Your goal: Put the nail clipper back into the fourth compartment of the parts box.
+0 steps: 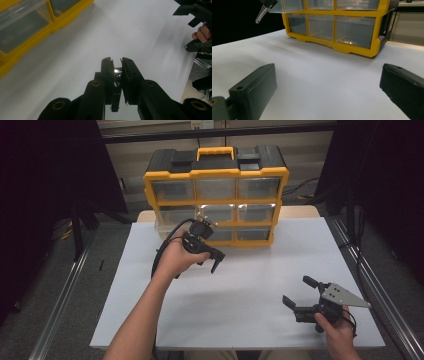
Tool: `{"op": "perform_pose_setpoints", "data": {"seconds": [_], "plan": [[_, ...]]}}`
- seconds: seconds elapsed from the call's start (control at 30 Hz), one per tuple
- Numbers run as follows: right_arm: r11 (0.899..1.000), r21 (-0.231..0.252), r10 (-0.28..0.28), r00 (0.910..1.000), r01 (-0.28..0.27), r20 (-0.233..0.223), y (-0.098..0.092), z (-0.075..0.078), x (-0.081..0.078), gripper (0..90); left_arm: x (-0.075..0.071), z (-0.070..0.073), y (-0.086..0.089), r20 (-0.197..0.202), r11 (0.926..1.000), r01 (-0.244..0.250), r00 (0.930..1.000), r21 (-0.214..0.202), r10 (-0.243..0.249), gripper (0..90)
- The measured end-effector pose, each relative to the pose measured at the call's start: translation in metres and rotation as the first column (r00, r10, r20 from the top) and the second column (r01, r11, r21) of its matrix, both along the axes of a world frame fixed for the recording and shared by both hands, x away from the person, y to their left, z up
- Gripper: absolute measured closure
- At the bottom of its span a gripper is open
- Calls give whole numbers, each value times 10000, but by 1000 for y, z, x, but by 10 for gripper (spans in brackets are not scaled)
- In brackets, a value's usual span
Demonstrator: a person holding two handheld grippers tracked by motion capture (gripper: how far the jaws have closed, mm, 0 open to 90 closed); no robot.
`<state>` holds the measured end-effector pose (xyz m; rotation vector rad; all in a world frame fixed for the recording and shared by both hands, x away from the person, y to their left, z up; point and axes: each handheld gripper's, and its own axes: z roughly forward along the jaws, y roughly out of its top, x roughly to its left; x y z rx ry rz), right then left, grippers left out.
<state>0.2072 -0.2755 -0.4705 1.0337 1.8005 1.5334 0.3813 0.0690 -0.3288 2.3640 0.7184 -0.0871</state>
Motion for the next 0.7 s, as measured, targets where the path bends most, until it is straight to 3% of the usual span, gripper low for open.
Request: {"op": "perform_pose_setpoints", "data": {"seconds": [0.7], "plan": [[10000,43,-63,10000,63,-8,-1,0,0,5,15,33,2,98,9998,-76,9999,169,75,808]]}}
